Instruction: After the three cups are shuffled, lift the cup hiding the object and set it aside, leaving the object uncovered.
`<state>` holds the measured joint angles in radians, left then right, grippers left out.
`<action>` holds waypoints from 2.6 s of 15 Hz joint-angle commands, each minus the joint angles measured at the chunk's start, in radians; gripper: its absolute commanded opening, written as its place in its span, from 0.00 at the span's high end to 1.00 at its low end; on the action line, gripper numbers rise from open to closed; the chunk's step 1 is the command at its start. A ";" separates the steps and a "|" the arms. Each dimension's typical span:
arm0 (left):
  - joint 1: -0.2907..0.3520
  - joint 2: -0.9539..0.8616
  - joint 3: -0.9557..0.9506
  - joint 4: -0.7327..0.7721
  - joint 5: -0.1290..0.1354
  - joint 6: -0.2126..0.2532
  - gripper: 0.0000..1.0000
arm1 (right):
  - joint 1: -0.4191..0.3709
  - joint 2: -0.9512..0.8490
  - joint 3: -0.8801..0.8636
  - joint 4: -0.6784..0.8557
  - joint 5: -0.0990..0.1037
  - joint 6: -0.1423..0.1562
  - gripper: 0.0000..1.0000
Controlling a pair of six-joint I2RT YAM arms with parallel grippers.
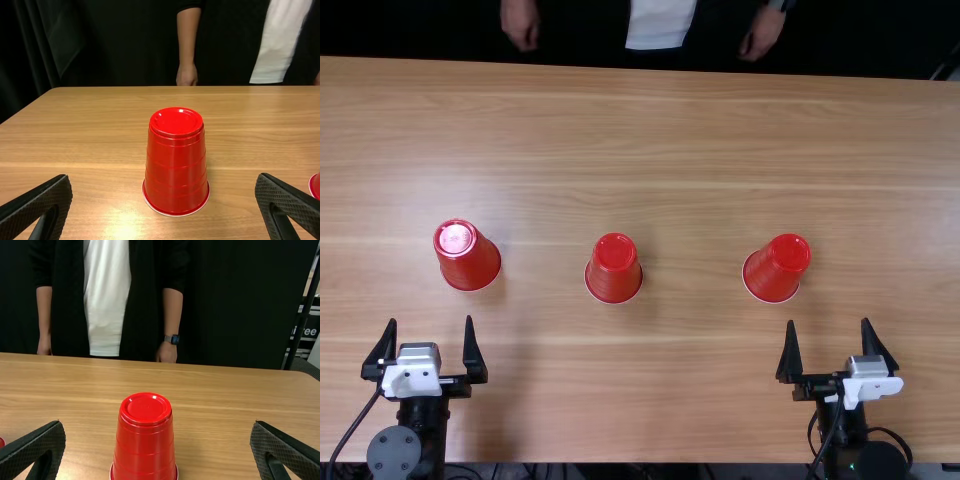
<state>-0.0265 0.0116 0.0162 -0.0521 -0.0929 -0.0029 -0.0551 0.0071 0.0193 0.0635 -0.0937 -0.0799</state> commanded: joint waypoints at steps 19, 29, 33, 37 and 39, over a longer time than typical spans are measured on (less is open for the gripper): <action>0.002 0.702 1.024 -0.728 -0.008 0.007 0.00 | -0.008 0.567 0.827 -0.471 0.005 0.003 0.00; 0.008 1.099 1.486 -1.260 -0.010 -0.063 0.00 | 0.152 0.996 1.254 -1.018 0.003 0.003 0.00; 0.010 1.143 1.489 -1.273 -0.010 -0.065 0.00 | 0.212 1.039 1.277 -1.084 0.003 0.001 0.00; 0.008 1.151 1.507 -1.299 -0.008 -0.065 0.00 | 0.310 1.122 1.357 -1.086 0.002 0.003 0.00; 0.008 1.150 1.505 -1.299 -0.010 -0.065 0.00 | 0.393 1.176 1.383 -1.081 0.002 0.023 0.00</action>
<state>-0.0242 1.1584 1.4906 -1.3502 -0.0978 -0.0574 0.3180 1.1736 1.3697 -1.0206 -0.0929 -0.0700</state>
